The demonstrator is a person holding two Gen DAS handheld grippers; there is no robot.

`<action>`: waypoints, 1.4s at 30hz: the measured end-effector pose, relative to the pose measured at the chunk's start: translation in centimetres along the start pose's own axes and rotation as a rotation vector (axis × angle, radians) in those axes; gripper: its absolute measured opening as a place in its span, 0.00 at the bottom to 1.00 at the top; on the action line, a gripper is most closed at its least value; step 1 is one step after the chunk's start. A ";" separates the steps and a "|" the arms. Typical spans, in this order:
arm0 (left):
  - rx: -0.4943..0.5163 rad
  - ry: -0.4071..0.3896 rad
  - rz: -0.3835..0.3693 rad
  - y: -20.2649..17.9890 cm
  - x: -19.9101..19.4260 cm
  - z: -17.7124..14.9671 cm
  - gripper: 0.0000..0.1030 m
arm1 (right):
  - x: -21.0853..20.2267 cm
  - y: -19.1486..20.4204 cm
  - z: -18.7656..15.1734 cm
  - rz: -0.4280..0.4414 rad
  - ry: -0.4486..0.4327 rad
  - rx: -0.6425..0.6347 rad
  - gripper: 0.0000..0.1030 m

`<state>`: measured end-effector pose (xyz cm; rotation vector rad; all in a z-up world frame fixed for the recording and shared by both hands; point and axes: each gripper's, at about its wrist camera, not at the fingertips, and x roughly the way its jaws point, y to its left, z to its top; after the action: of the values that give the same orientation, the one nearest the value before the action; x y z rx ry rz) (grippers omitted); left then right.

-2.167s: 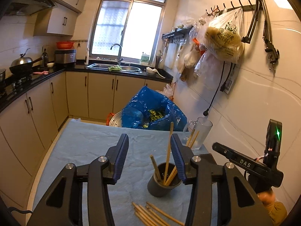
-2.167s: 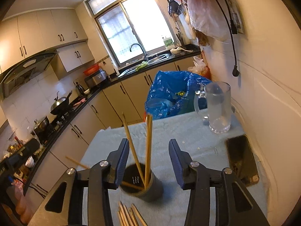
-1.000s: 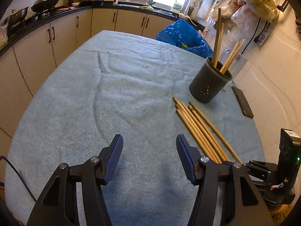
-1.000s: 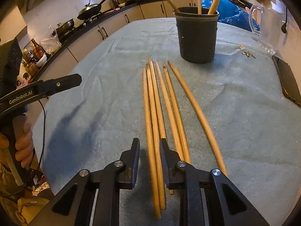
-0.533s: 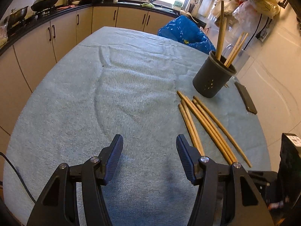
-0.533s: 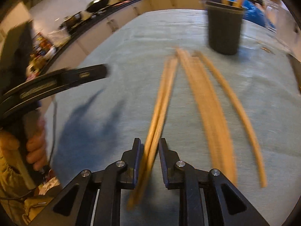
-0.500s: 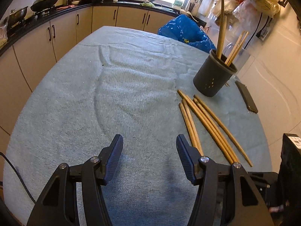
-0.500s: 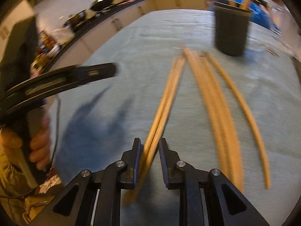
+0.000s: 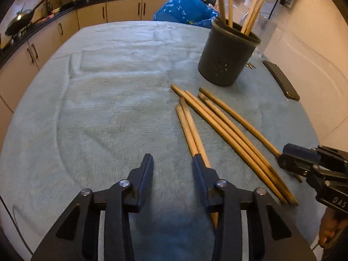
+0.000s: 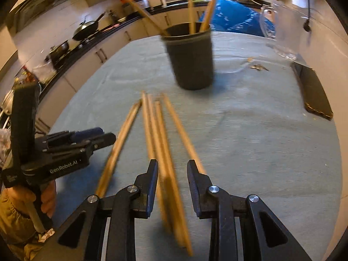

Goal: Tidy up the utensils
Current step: 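Move both grippers back to the remaining chopsticks and grasp one each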

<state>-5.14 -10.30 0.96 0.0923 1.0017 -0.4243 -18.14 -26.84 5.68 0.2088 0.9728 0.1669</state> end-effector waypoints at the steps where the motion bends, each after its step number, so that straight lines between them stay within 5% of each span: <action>1: 0.008 0.000 0.002 -0.2 0.1 0.1 0.35 | 0.0 -0.2 0.1 -0.005 -0.004 0.005 0.28; 10: -0.002 0.019 -0.037 -0.8 0.9 1.3 0.34 | 1.4 -1.3 1.0 -0.042 0.000 0.002 0.28; 14: 0.060 0.014 0.020 -1.9 1.6 1.8 0.17 | 2.4 -1.2 1.2 -0.070 0.018 -0.031 0.28; 30: -0.050 0.044 -0.143 1.9 1.3 1.9 0.16 | 6.1 0.9 5.1 -0.164 0.043 -0.141 0.28; 42: -0.080 0.007 -0.180 3.4 0.7 0.8 0.17 | 6.1 0.7 4.9 -0.154 0.028 -0.126 0.29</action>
<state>-2.83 -7.65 0.43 -0.0689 1.0370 -0.5482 -10.72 -25.24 3.70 0.0153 0.9987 0.0894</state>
